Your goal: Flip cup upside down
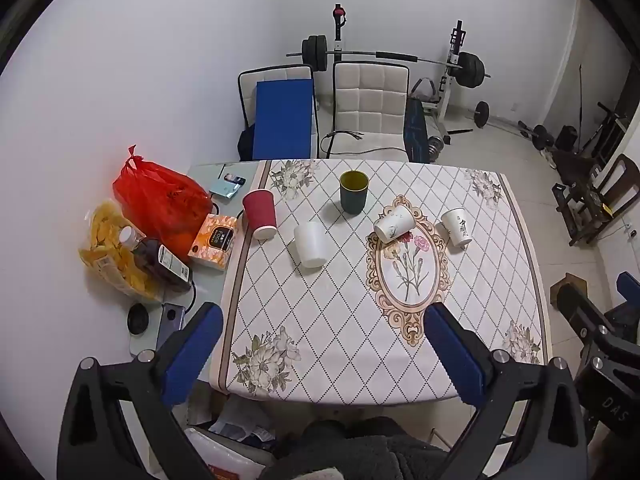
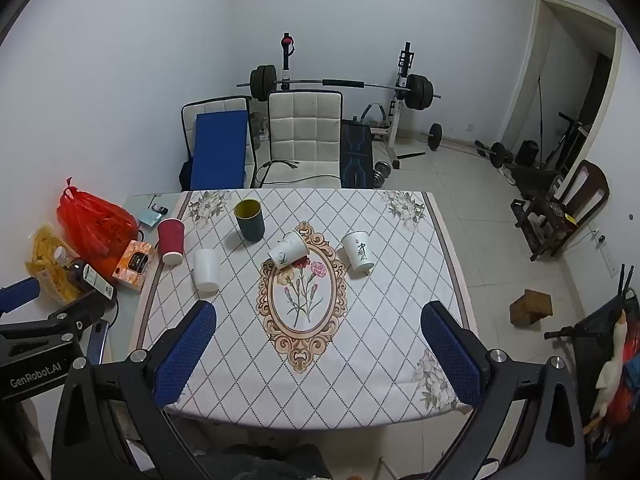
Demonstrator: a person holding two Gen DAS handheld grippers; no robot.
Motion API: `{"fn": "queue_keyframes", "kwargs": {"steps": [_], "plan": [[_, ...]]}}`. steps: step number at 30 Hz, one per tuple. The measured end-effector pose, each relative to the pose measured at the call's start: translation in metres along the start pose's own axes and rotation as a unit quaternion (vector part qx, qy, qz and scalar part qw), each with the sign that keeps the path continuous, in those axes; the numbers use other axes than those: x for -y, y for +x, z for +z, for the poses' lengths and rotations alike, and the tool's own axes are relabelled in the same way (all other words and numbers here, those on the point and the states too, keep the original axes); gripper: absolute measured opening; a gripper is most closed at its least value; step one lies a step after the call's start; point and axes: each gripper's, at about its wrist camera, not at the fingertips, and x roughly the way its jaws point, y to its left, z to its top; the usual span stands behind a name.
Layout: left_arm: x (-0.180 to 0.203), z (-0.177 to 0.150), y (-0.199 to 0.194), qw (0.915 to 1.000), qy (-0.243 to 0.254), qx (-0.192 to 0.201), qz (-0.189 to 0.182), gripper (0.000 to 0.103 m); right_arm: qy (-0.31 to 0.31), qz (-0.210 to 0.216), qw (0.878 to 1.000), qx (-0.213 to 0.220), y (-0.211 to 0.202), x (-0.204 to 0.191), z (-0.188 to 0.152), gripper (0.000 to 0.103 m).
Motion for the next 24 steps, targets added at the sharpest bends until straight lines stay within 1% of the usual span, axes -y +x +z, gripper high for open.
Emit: {"fn": "queue_keyframes", "kwargs": {"steps": [7, 24], "plan": [[-0.0007, 0.0002, -0.0011, 1.0000, -0.005, -0.001, -0.007, 0.103, -0.003, -0.003, 1.000, -0.002, -0.0002, -0.0001, 0.0000, 0.103], [0.0041, 0.0024, -0.0055, 1.0000, -0.003, 0.001, -0.006, 0.103, 0.001, -0.002, 1.000, -0.003, -0.0007, 0.0006, -0.0006, 0.103]]}}
